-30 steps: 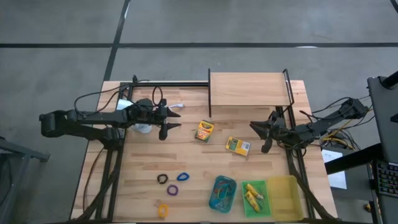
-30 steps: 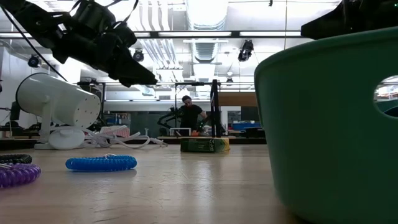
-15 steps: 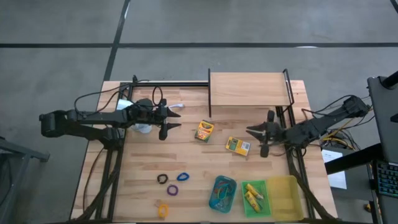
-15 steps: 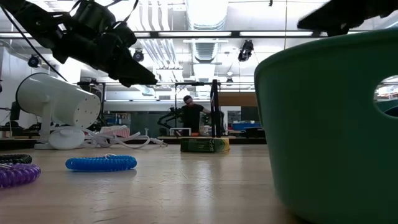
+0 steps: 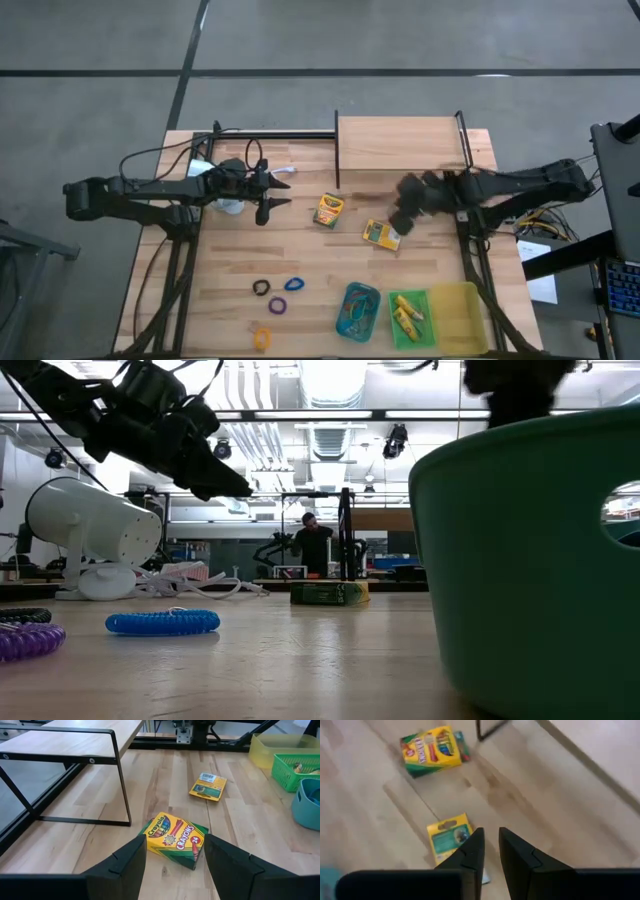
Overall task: Pick & Place Office Desk Supplies
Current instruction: Put the crayon box into the green bin
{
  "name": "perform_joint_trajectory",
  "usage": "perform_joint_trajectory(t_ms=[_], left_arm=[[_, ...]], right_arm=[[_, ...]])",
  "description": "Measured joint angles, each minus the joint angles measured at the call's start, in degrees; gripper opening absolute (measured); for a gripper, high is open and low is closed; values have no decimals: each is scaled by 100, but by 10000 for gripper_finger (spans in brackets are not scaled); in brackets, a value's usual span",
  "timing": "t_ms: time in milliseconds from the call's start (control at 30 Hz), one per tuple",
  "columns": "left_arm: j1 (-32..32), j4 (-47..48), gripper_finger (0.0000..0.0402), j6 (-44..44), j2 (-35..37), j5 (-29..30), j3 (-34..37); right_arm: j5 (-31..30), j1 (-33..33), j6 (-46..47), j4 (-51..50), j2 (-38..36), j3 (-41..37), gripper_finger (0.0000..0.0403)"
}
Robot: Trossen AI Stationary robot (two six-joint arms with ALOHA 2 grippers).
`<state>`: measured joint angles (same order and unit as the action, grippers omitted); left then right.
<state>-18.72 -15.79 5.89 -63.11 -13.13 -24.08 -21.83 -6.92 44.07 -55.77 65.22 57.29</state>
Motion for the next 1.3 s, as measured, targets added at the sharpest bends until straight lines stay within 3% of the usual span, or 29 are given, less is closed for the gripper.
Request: perform_joint_trajectory(t_ms=[133,200,367,633,900,1300], left_arm=[[0,-1,203,0,0,0,0],[0,0,203,-2,0,0,0],[0,2,203,0,0,0,0],[0,4,203,0,0,0,0],[0,41,203,0,0,0,0],[0,92,203,0,0,0,0]], right_arm=[[1532,777,-715,-153,631,554,54],[1881,964,-1304,-135,908,768,54],[1300,1022,-1345,-69,1543,995,54],[364,614,423,-65,2484,1124,101],[333,102,1044,-94,3241,1327,164],[107,-651,1605,-427,4120,1965,192]])
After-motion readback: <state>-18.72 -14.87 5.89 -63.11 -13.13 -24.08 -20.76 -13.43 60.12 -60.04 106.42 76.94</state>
